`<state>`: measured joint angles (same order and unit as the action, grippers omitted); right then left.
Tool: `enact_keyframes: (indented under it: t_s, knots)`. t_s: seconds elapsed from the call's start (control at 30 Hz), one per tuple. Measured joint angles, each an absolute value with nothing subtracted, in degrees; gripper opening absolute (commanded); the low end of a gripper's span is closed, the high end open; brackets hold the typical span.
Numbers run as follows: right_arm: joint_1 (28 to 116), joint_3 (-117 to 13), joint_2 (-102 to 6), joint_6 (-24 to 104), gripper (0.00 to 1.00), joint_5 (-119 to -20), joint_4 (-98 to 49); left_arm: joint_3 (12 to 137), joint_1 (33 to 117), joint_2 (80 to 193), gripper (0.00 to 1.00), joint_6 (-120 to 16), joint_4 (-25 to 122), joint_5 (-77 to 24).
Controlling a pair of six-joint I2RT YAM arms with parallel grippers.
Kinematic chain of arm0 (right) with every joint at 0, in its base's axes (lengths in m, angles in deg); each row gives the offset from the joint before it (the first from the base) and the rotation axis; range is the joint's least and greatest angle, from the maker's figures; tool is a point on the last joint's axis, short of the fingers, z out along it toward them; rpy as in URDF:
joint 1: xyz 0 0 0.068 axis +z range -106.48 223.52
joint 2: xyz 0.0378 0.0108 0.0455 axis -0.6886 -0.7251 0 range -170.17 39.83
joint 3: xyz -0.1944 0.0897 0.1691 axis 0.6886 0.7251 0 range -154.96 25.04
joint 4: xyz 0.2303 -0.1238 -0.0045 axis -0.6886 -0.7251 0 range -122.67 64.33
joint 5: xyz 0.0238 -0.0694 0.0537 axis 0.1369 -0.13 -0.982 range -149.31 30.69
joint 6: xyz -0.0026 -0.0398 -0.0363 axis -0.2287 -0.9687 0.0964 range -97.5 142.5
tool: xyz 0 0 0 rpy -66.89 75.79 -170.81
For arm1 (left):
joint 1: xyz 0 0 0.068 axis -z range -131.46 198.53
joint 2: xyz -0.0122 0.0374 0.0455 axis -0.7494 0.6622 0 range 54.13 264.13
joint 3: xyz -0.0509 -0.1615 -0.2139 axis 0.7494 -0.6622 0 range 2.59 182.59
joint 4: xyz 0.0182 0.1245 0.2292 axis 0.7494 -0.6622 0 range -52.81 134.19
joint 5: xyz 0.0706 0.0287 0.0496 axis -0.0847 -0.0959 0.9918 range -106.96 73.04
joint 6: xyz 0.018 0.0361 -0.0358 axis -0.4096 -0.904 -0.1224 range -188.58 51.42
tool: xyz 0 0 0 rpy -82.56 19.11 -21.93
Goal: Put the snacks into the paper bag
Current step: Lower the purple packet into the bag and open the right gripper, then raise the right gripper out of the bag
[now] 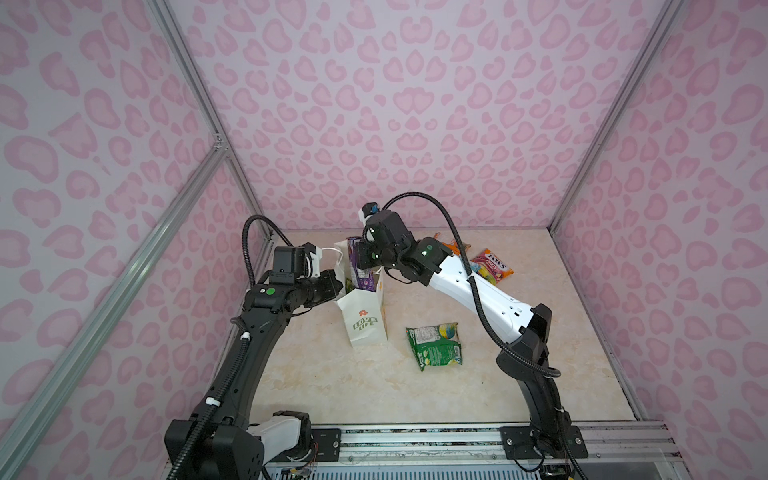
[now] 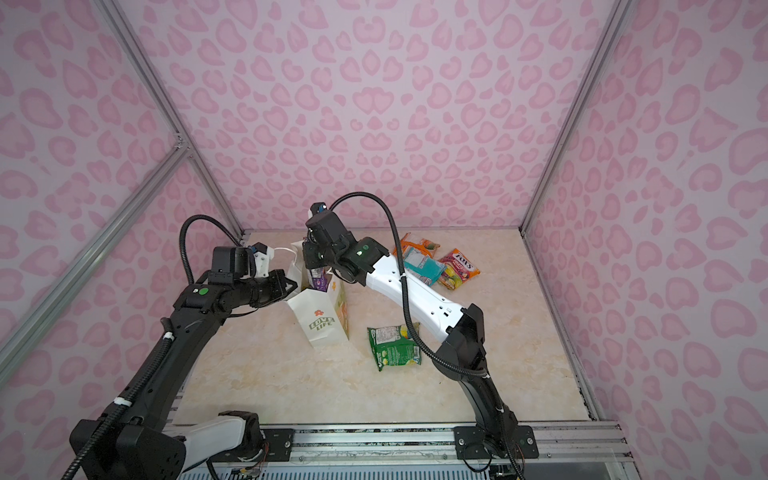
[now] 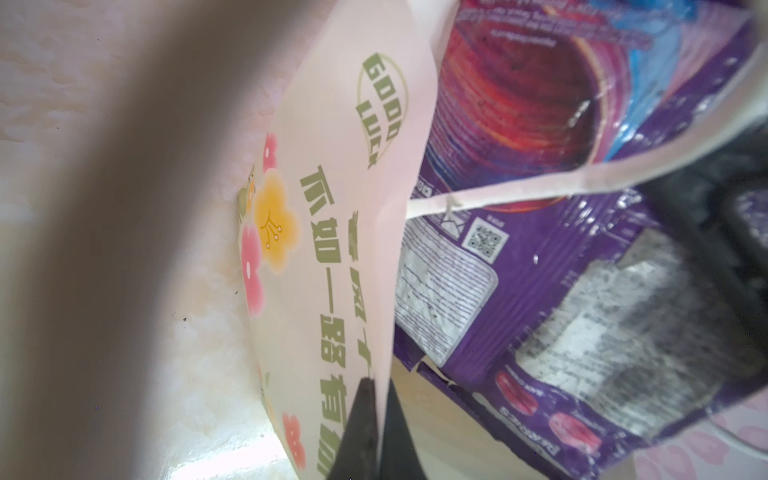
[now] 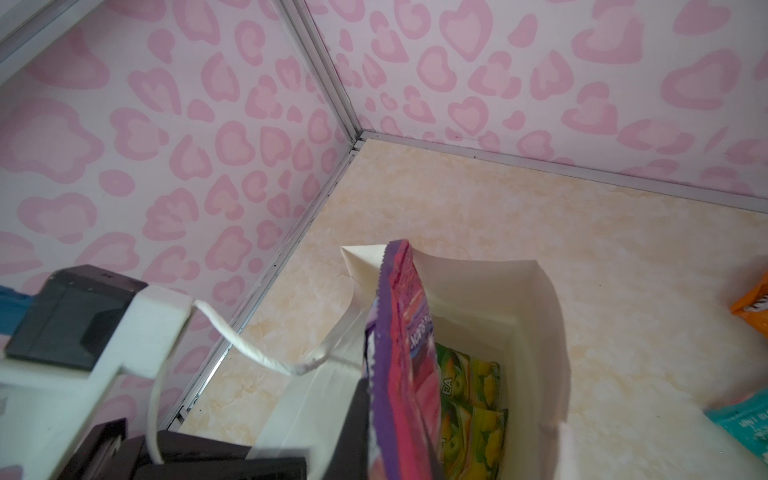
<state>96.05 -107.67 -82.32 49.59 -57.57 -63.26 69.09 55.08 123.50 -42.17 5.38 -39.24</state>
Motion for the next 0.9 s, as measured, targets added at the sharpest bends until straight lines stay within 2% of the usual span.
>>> enact_keyframes:
  t_s: [0.17,0.4,0.53,0.73,0.9]
  knots:
    - [97.3,-107.2,-81.6,50.3,0.43,-56.4,-63.3,69.1,55.1,123.6,0.05,-42.1,5.5,-39.2]
    - [97.4,-107.2,-80.4,49.7,0.58,-56.2,-63.3,69.0,55.0,123.7,0.05,-42.1,5.5,-39.3]
    - [98.3,-108.4,-77.6,46.7,0.76,-54.5,-64.2,69.0,55.0,123.7,0.05,-42.1,5.6,-39.3]
    - [99.6,-107.8,-72.0,40.8,0.96,-48.6,-64.9,69.0,55.0,123.9,0.05,-42.1,5.6,-39.5]
    - [99.4,-103.0,-68.8,37.6,0.98,-40.8,-66.0,69.0,55.0,123.9,0.05,-42.1,5.7,-39.6]
